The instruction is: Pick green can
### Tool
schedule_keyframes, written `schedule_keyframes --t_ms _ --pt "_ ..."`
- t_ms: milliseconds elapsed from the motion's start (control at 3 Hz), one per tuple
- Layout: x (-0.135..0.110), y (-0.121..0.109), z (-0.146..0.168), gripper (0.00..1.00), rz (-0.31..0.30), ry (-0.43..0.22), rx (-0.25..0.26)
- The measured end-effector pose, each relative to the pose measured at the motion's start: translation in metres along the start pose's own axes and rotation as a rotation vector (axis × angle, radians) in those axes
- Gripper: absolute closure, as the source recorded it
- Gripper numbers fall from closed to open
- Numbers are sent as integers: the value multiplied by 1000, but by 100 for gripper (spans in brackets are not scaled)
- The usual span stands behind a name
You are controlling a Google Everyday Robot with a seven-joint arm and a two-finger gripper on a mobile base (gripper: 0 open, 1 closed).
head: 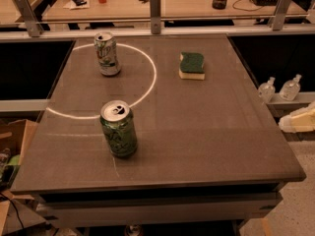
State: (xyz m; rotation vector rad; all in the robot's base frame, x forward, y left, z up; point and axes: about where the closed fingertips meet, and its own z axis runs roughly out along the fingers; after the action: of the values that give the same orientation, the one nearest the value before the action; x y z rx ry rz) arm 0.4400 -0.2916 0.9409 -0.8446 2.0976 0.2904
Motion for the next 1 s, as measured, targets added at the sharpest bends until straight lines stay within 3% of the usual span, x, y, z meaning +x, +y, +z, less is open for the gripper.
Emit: schedule_keyframes --t_ms 333,667,1000 --pt "-14 4 2 0 21 -187 -37" --pt "-40 18 2 0 14 -355 -131" --pt "-40 18 2 0 14 -354 -130"
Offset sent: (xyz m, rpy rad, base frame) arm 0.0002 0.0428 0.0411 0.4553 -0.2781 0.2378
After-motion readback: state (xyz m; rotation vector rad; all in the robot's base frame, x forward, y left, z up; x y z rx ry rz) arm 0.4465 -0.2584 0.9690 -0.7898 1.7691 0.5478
